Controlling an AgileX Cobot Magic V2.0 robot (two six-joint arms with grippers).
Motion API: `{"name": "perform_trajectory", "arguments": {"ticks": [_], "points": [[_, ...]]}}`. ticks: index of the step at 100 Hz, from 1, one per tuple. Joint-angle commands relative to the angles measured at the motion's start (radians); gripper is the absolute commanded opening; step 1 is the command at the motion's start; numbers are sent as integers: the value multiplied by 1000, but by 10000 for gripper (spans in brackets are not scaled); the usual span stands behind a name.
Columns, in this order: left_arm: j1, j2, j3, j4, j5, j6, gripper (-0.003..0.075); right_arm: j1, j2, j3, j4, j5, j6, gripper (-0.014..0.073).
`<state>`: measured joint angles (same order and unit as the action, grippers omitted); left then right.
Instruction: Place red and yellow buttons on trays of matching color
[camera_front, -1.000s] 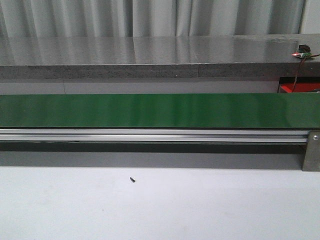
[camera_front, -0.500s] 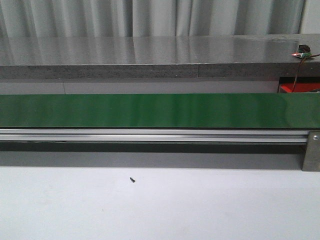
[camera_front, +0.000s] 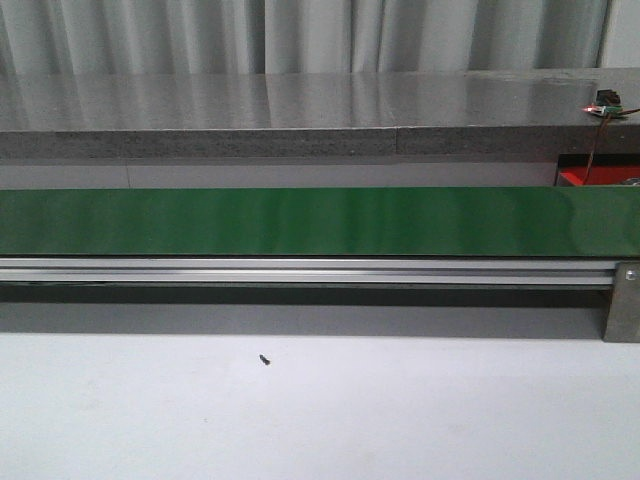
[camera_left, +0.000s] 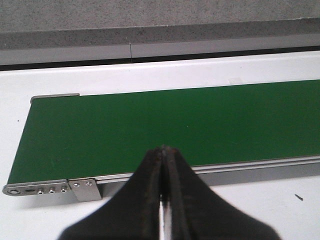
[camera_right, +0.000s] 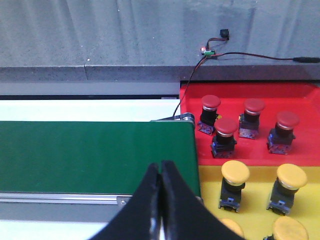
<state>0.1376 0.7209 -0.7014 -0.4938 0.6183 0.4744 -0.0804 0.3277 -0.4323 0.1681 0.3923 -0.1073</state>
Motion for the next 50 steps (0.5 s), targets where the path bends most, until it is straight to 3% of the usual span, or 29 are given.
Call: {"name": "perform_trajectory", "arguments": {"ticks": [1, 22, 50], "points": [[-7, -4, -28, -29, -62, -3, -20, -3, -28, -22, -29, -43, -14, -122], [-7, -4, -28, -29, -62, -3, -20, -3, -99, -21, -57, 32, -16, -122], [-7, -4, -28, -29, -62, -3, -20, -2, -136, 72, -68, -82, -48, -122]]}}
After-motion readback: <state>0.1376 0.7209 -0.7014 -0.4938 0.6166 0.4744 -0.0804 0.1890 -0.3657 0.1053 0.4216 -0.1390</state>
